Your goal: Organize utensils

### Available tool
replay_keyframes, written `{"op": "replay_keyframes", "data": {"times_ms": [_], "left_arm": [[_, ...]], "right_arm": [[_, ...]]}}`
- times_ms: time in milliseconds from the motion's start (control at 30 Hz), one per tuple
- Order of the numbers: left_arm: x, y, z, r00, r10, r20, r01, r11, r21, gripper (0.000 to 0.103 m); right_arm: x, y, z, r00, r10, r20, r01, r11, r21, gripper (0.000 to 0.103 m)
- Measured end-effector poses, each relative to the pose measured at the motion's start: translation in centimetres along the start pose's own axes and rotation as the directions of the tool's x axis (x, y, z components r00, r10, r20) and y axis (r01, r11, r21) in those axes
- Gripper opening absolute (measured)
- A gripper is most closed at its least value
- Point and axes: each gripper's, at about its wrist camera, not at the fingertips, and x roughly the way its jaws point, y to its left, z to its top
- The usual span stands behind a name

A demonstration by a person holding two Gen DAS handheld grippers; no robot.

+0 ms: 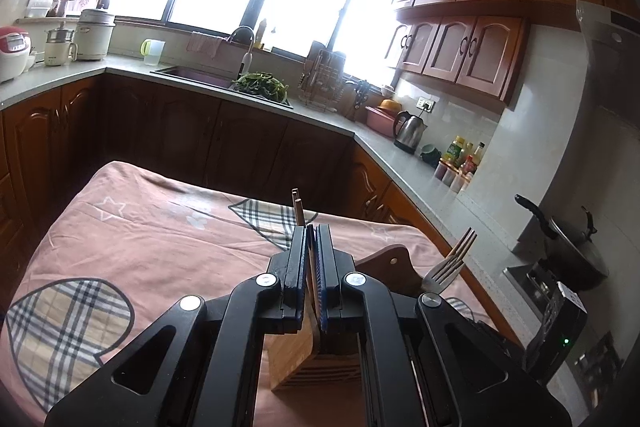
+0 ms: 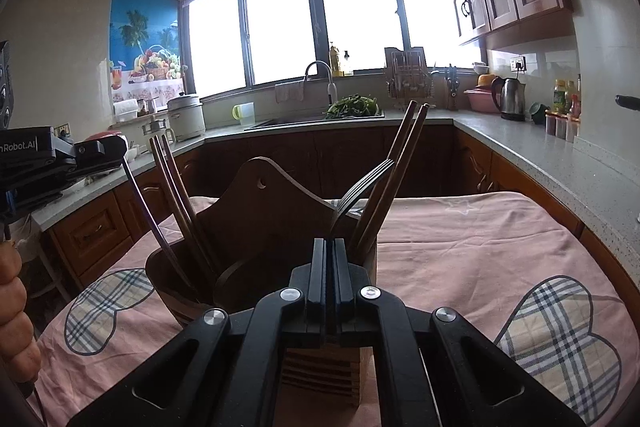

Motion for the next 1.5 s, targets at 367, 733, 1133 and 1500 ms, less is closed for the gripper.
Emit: {"op": "replay_keyframes", "data": {"times_ms": [367,733,1133,1500], "left_arm": [[0.1,0.3,0.3,1.000,-0.001,-0.017,0.001,1.000,-0.003,0.004],[-0.2,0.3,-0.1,1.000,0.014,-0.028,-0.014,1.000,-0.003,0.037],[-2.3,1.2,-0.9,0.998,0.052,-0.033,-0.053,0.998,-0.029,0.092],[-7.0,2.2,-4.0,0.995,0.059,-0.083,-0.066,0.995,-0.075,0.103]], "right_arm": [[-0.1,-0.3,0.4,1.000,0.008,-0.011,-0.008,1.000,0.021,0.007],[-3.2,-0.6,1.5,0.998,0.011,0.068,-0.015,0.998,0.055,0.030],[-6.0,-1.6,1.2,0.997,0.007,0.077,-0.014,0.995,0.100,0.064],[-10.7,-1.3,0.4,0.994,0.057,0.098,-0.070,0.988,0.135,0.096]]}}
